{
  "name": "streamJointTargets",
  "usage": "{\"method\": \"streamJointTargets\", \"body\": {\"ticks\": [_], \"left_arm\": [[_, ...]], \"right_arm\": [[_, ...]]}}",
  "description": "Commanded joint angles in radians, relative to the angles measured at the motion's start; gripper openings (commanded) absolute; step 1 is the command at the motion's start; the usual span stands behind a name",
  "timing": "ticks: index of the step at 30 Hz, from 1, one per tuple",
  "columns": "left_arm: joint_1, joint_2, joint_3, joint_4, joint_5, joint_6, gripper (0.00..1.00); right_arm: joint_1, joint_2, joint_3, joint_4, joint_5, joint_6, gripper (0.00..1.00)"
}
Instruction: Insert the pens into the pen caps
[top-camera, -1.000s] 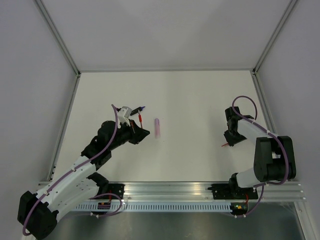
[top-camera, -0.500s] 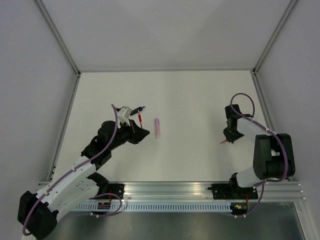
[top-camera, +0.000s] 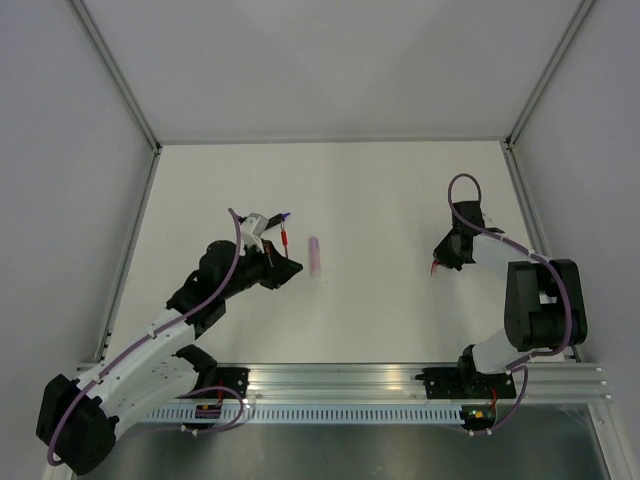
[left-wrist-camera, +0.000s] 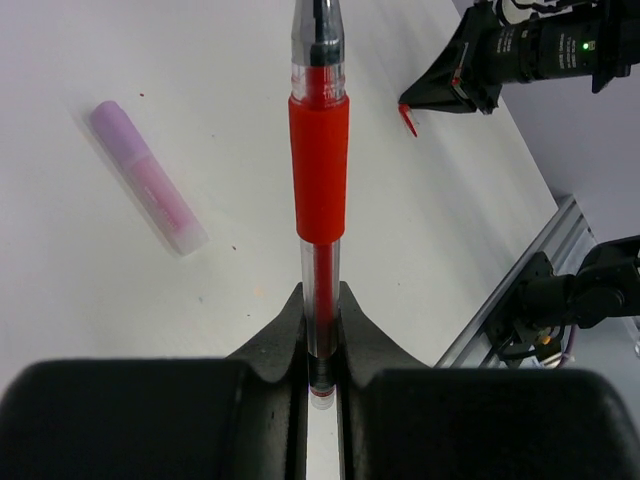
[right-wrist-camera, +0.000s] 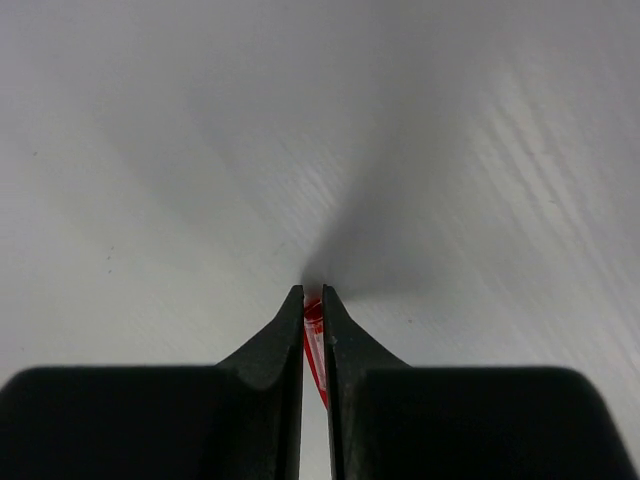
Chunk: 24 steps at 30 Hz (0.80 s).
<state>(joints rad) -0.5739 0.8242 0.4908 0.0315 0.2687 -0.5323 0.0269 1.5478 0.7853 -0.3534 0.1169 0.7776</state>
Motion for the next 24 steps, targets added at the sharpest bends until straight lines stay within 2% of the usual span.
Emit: {"method": "streamJointTargets", "body": {"ticks": [1,7,11,15,17,18,19,22,24], "left_arm": [[-0.004,0.055,-0.001,0.076,0.098,0.029,0.02],[-0.009,0.131,0.012,0.111,0.167,0.031,0.02],[-0.033,0.187,0.031,0.126,0.202,0.032,0.02],[-0.047,0.220,0.043,0.127,0.199,0.040,0.02],[-0.047,0.224,0.043,0.122,0.190,0.043,0.02],[-0.047,0.224,0.045,0.120,0.182,0.046,0.02],[-0.047,0.224,0.043,0.119,0.181,0.046,0.02],[-0.047,0.224,0.045,0.116,0.178,0.048,0.02],[-0.049,0.222,0.045,0.114,0.176,0.046,0.02]], "right_arm": [[0.002,0.040,-0.025,0.053,-0.195,-0.252,0.00],[0.028,0.063,0.087,-0.022,-0.234,-0.421,0.00],[0.050,0.066,0.118,-0.038,-0.230,-0.465,0.00],[0.088,0.083,0.143,-0.070,-0.163,-0.506,0.01],[0.100,0.092,0.147,-0.081,-0.142,-0.523,0.09],[0.102,0.094,0.153,-0.099,-0.137,-0.531,0.15],[0.105,0.094,0.161,-0.105,-0.132,-0.538,0.27],[0.105,0.072,0.169,-0.119,-0.146,-0.583,0.43],[0.105,0.048,0.192,-0.130,-0.174,-0.632,0.47]]}}
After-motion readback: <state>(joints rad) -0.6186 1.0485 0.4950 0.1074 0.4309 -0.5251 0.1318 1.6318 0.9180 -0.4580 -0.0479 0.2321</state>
